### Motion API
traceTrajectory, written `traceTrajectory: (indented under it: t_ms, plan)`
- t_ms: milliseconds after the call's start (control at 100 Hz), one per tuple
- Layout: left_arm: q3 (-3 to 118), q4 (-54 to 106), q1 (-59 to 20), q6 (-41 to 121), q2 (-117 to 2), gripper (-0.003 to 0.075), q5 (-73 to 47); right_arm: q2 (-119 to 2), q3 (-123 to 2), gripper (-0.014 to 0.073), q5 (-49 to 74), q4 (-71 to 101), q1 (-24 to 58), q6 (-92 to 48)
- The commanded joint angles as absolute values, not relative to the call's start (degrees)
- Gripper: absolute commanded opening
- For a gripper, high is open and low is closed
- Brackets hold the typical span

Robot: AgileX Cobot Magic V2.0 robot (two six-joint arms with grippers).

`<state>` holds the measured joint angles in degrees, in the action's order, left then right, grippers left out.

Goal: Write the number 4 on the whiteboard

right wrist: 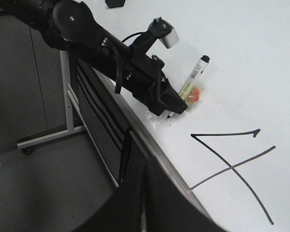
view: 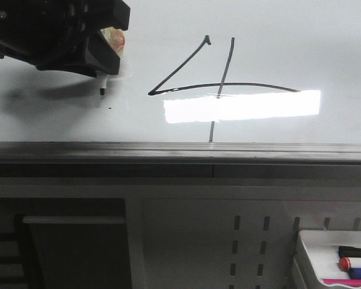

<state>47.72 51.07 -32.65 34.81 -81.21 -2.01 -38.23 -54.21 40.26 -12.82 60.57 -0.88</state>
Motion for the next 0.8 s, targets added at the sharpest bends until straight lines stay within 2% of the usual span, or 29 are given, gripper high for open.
traceTrajectory:
  t_ms: [0,790]
  plan:
    - [49.4,51.9,-32.0,35.0,-80.3,-0.0020,-1.3,-38.2,-55.0,-0.0043,34.9,-14.1,60.4,0.0]
    - [49.4,52.8,-31.9,34.8,-82.6,-0.0020,2.1,-38.2,-54.3,-0.0043,33.5,-14.1,60.4,1.9]
